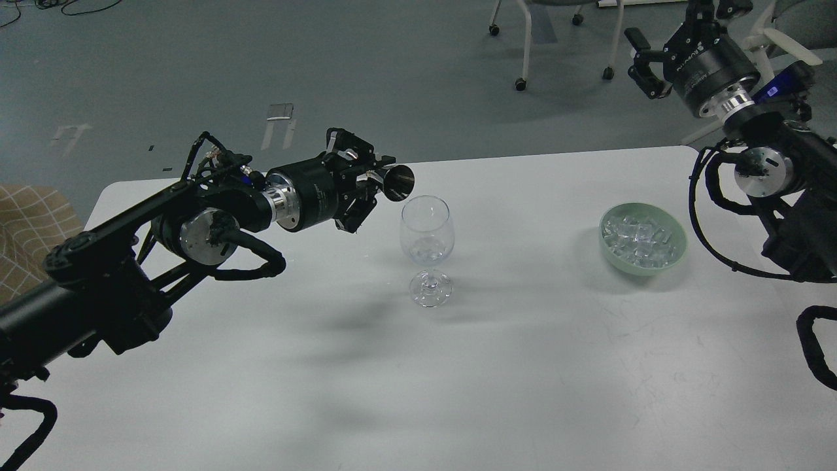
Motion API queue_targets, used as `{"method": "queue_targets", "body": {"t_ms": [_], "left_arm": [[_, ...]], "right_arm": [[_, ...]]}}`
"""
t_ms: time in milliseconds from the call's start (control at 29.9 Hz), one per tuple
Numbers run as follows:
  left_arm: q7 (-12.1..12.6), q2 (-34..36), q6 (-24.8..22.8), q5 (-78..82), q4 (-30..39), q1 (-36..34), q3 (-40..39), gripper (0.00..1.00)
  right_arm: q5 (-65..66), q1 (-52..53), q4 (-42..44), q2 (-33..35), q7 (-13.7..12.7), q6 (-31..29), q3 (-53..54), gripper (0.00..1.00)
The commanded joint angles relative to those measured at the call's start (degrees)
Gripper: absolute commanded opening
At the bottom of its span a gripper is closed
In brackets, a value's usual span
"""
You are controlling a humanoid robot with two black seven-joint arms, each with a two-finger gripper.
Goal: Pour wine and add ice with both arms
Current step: 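Tilt the jigger with the left gripper to pour into the glass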
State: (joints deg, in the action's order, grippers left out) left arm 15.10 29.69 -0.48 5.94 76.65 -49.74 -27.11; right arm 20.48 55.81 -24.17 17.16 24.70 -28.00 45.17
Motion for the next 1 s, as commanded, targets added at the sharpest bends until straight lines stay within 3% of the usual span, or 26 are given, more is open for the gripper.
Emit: {"method": "queue_targets", "body": {"t_ms": [0, 501, 969], "left_arm": [[-0.2, -0.3, 0.8, 0.6, 0.5, 0.1, 0.0, 0.07], [-0.3, -0.8, 2.0, 7.1, 0.8, 0.4, -0.7, 0.06], [-0.2, -0.3, 4.2, 12.5, 5.2, 0.4, -1.1, 0.07]], "right_arm": [[0.0, 0.0, 0.0, 0.0, 0.0, 0.0, 0.0, 1.0], [0.0, 0.0, 0.0, -0.5, 0.0, 0.0, 0.0, 1.0], [0.0, 0.0, 0.1, -0.5, 0.0, 0.0, 0.0, 1.0]]}}
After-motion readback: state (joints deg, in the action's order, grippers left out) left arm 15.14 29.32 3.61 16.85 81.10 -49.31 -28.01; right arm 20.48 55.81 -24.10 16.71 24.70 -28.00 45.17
